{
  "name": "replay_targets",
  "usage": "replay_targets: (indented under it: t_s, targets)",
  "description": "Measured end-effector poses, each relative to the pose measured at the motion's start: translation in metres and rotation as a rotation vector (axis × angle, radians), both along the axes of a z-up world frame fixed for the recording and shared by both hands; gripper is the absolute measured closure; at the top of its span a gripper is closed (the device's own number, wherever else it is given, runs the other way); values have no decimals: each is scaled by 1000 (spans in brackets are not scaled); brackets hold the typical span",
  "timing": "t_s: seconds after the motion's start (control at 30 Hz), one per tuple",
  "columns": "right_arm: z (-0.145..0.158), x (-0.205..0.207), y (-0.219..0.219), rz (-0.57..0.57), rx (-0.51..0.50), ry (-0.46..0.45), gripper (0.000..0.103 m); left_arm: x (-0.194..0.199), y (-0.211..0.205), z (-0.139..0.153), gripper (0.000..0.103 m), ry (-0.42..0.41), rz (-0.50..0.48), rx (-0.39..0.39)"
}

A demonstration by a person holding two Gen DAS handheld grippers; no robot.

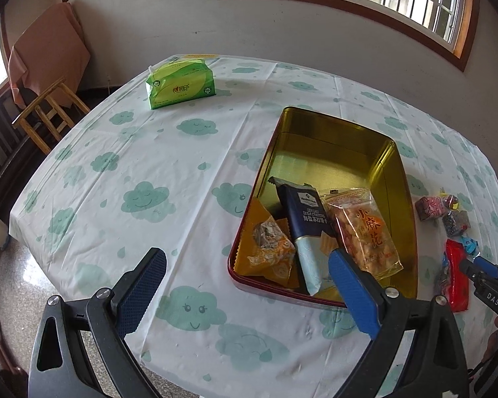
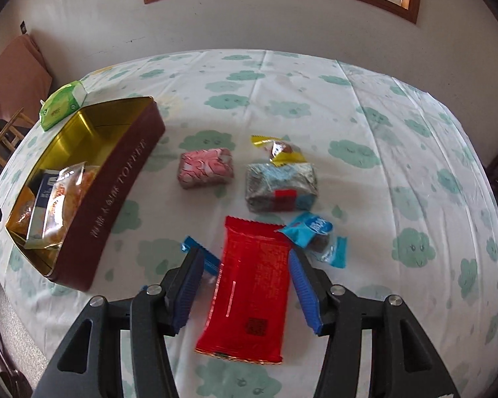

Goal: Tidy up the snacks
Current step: 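Grasp the red wrapper pack with the right tool and lift it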

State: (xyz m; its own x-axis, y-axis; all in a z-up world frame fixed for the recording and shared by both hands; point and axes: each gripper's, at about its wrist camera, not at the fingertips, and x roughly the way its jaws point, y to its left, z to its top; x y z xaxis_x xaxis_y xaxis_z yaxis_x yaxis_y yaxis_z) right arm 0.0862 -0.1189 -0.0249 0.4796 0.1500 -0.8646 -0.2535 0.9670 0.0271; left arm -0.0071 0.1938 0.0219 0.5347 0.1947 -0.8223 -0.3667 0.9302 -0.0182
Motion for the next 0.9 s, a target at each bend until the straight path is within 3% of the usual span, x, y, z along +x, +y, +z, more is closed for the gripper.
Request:
replay_targets:
  t_s: [0.37,0.9]
  targets:
    - [-22,3,2,-5,-9,11,48,6,-42,6,6,-12,-112,31]
    - [-23,-8,-6,64,-1,-6,53,17,-121,7,6,-9,-306,51]
